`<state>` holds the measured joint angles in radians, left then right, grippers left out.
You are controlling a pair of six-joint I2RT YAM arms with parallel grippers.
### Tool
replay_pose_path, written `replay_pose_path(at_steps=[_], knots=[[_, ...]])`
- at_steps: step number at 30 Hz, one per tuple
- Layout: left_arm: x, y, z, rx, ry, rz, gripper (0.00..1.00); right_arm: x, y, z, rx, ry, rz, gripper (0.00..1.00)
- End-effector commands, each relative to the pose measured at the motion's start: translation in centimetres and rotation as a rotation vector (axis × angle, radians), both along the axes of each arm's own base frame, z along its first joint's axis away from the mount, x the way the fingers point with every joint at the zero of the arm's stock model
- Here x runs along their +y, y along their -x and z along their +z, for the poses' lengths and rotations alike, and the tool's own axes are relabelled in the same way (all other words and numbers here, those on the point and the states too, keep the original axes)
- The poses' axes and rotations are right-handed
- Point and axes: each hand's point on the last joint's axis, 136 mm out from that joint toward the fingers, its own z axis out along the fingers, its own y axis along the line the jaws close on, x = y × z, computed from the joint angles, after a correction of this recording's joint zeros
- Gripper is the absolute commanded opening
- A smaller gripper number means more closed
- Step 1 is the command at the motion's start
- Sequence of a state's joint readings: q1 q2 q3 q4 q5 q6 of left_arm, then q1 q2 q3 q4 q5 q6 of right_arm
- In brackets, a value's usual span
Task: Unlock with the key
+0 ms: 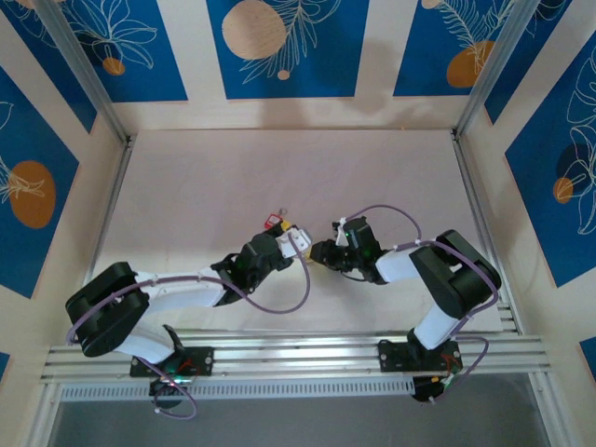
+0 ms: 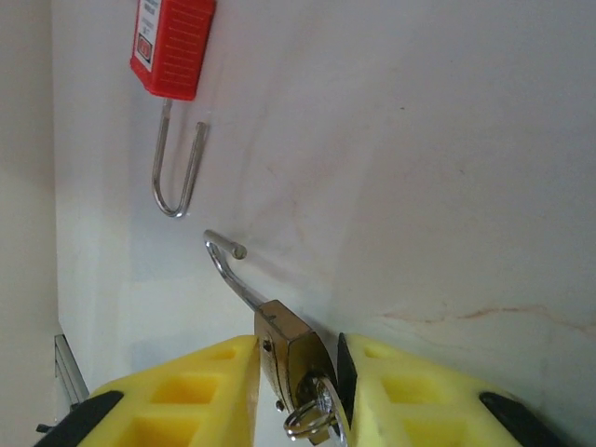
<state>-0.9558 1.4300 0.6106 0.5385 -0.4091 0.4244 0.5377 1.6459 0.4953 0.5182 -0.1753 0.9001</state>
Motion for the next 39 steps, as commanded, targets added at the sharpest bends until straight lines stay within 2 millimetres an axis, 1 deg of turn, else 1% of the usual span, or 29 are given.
replay_pose_path(at_steps=[1,4,6,8,12,15,17,20,21,22,23,24,27,28,29,30,31,34,35,36,38,39], knots=[[-0.2,-0.2,1.0,-0.005,0.037,-0.007,0.42,-4.1,3.2,-5.9,0.196,0.226,-0.058,0.34],[-0.1,-0.1,1.1,-0.003,0.033,-0.006,0.42,-4.4,3.3,-5.6,0.216,0.242,-0.059,0.39],[0.1,0.1,1.8,-0.021,0.047,-0.004,0.42,-4.8,3.3,-5.3,0.219,0.254,-0.061,0.41],[0.5,0.3,2.6,-0.041,0.074,-0.001,0.44,-5.4,3.4,-5.0,0.225,0.271,-0.072,0.43],[0.6,0.4,2.4,-0.033,0.058,-0.004,0.44,-6.2,3.3,-4.9,0.233,0.281,-0.087,0.44],[1.0,0.4,2.6,-0.040,0.062,0.008,0.44,-6.7,2.9,-4.0,0.198,0.285,-0.095,0.44],[1.4,0.5,3.0,-0.048,0.067,0.018,0.47,-6.9,2.5,-2.7,0.164,0.297,-0.084,0.44],[2.1,0.7,4.8,-0.063,0.079,0.037,0.53,-7.2,1.5,0.6,0.073,0.315,-0.077,0.46],[2.4,0.6,5.4,-0.068,0.084,0.050,0.59,-7.4,1.3,1.6,0.044,0.321,-0.075,0.47],[2.8,0.7,6.0,-0.070,0.098,0.067,0.71,-7.6,1.0,3.0,0.007,0.324,-0.075,0.48],[3.2,0.7,6.5,-0.068,0.108,0.086,0.97,-7.7,0.8,4.6,-0.039,0.317,-0.075,0.50],[3.6,0.7,6.8,-0.057,0.112,0.100,1.00,-7.7,0.6,6.1,-0.084,0.305,-0.065,0.52],[4.6,0.9,6.8,0.031,0.111,0.157,1.00,-7.0,0.5,11.9,-0.269,0.251,-0.003,0.60],[5.0,0.9,7.0,0.058,0.125,0.186,1.00,-6.6,0.8,13.9,-0.335,0.230,0.032,0.68],[5.3,1.1,7.1,0.080,0.147,0.202,1.00,-6.3,1.0,16.0,-0.400,0.211,0.061,0.80],[5.5,1.2,7.4,0.091,0.170,0.210,1.00,-5.9,1.3,17.6,-0.458,0.198,0.091,0.98],[5.9,1.4,7.8,0.100,0.207,0.224,1.00,-5.6,1.7,19.5,-0.525,0.190,0.120,0.99],[6.9,1.9,9.0,0.122,0.300,0.262,1.00,-5.5,2.0,24.0,-0.670,0.252,0.139,0.99],[7.3,1.9,9.2,0.116,0.314,0.275,1.00,-5.6,1.7,24.5,-0.679,0.282,0.115,0.99],[7.9,1.8,9.5,0.099,0.332,0.303,1.00,-6.1,1.0,24.6,-0.678,0.328,0.064,0.99],[8.8,1.6,9.6,0.060,0.331,0.340,1.00,-7.0,-0.5,23.8,-0.703,0.458,0.039,0.99],[9.4,1.4,9.5,0.039,0.307,0.364,1.00,-7.5,-1.3,22.9,-0.705,0.535,0.043,0.99]])
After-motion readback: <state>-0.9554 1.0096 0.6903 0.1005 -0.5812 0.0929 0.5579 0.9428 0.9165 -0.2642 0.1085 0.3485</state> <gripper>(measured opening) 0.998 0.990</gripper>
